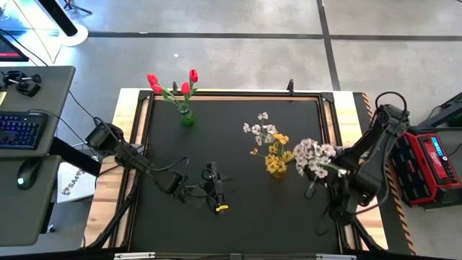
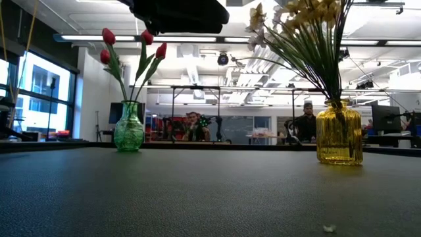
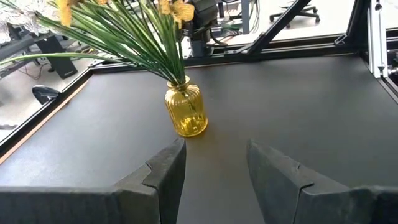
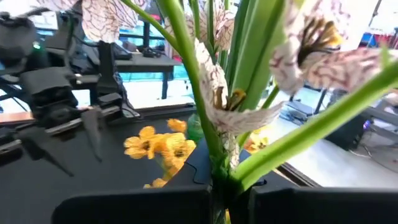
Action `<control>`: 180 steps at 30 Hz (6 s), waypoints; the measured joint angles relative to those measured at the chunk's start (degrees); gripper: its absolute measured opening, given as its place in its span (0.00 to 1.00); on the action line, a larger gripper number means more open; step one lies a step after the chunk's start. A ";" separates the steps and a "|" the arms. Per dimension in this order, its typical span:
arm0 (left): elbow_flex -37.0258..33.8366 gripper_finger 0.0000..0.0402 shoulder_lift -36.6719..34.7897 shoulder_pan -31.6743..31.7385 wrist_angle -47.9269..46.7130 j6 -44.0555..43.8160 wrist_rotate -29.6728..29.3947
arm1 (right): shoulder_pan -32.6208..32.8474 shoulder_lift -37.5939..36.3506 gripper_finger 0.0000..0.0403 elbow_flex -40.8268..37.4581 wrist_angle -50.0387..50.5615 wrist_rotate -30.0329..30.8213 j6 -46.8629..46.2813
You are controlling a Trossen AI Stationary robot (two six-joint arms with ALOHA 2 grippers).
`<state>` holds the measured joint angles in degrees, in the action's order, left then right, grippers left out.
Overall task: Sort flowers into vase by color
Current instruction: Put the white flowers in the yellow vase, then move the yellow vase to the top
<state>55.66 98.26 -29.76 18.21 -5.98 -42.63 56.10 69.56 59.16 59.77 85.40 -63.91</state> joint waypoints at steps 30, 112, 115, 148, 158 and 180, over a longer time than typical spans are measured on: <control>0.02 0.39 0.00 0.03 0.03 -1.42 0.04 | -9.99 2.28 0.00 0.00 -0.65 -15.99 4.63; 0.04 0.39 0.02 -0.35 -0.08 -3.48 0.48 | -6.66 -0.29 0.38 6.92 11.70 -51.43 5.10; 0.04 0.39 0.02 -0.33 -0.10 -3.41 0.48 | -5.26 -0.27 0.32 1.31 6.21 -42.15 2.23; 0.04 0.39 0.02 0.09 1.00 -2.93 0.46 | -19.77 -0.20 0.02 -15.98 -24.42 -36.71 12.87; 0.04 0.39 0.02 0.07 0.95 -2.95 0.46 | -18.05 -0.20 0.06 -15.79 -23.95 -40.92 12.97; -6.83 0.39 0.04 -1.31 7.98 -2.38 3.29 | -1.13 -6.20 0.27 -11.54 -6.94 -47.38 -1.41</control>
<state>48.82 98.30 -31.07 26.19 -8.36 -39.34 54.97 63.37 47.62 52.82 38.02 -65.32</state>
